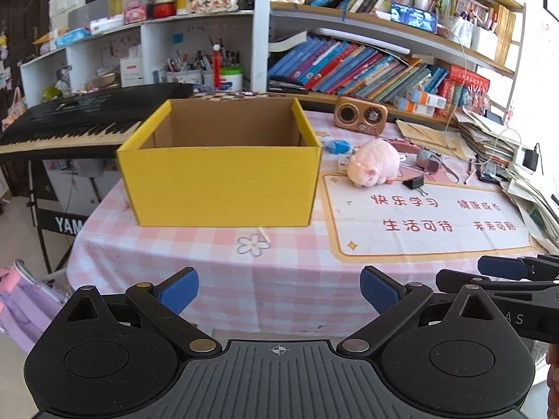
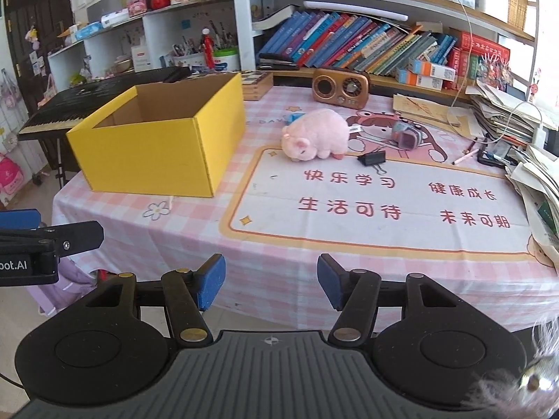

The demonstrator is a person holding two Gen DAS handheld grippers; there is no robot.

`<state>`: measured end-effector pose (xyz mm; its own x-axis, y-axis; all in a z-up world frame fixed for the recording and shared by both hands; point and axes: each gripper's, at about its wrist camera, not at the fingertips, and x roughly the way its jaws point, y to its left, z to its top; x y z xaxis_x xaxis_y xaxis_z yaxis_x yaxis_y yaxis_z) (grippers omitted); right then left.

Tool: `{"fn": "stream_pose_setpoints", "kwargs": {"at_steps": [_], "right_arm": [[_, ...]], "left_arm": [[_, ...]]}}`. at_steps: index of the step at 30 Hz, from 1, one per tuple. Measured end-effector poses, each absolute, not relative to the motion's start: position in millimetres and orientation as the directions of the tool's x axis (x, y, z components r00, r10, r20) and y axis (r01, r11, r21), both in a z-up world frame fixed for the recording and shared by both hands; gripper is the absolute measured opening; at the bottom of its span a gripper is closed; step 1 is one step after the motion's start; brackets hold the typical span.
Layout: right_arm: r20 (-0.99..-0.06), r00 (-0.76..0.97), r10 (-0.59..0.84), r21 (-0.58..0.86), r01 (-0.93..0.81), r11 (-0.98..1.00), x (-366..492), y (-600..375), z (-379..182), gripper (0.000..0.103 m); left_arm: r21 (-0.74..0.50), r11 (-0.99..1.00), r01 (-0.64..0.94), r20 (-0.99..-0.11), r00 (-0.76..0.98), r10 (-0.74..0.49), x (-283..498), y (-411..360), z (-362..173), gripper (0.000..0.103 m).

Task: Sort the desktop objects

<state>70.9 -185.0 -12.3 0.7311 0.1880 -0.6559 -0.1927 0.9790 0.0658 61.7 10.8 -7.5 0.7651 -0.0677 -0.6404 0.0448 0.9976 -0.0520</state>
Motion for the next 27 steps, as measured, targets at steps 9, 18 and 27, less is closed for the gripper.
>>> {"fn": "stream_pose_setpoints", "kwargs": {"at_steps": [9, 18, 27], "right_arm": [[-0.673, 0.723, 0.153, 0.061, -0.152, 0.987, 82.5, -214.2, -15.5, 0.057], [-0.696, 0.711, 0.104, 0.062, -0.085, 0.994, 93.3, -249.3, -22.0, 0.058], [-0.716, 0.696, 0.054, 0.064, -0.012, 0.998, 103.7, -290.1, -28.9, 0.058]], "left_arm": [[-0.06, 0.994, 0.093, -0.657, 0.746, -0.109, 82.2, -19.8, -11.9, 0.1], [-0.067, 0.984, 0.165, -0.678, 0.716, -0.166, 107.0, -58.1, -18.6, 0.1], [-0.071, 0.969, 0.236, -0.697, 0.684, -0.218, 130.6, -100.2, -26.5, 0.1]]}}
